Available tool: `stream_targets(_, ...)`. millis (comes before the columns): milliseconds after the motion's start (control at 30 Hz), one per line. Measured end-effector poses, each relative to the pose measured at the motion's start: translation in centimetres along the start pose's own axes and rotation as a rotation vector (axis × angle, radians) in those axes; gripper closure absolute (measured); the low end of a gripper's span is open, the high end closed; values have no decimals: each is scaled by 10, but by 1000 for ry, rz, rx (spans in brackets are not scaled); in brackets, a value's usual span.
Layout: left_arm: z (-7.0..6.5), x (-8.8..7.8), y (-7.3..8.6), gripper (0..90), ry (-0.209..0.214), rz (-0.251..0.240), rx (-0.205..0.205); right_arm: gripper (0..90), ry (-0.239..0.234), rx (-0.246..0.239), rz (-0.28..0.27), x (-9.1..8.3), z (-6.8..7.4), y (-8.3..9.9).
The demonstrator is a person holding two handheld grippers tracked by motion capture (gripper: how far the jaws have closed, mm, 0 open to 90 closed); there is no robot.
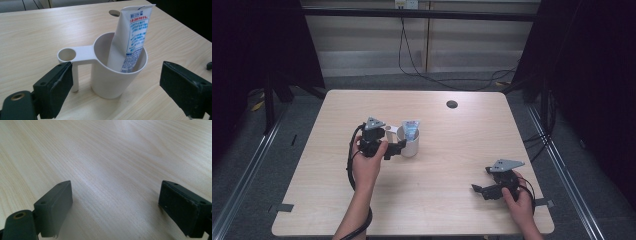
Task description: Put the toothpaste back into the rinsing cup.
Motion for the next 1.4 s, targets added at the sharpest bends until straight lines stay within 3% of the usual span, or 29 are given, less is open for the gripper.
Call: stream_targets(1400, 41, -13, 49, 142, -22, 68, 20, 114, -1, -1, 0, 0, 0, 0)
Point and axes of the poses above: each handheld gripper's, and its own axes: x roughly forward along the jaws, y roughly out of its underside, z roughly to its left, the point moved 3 cm from there along x, roughly forward along the jaws, and after that the axes turned 14 degrees about -x, right-handed, at the moved point
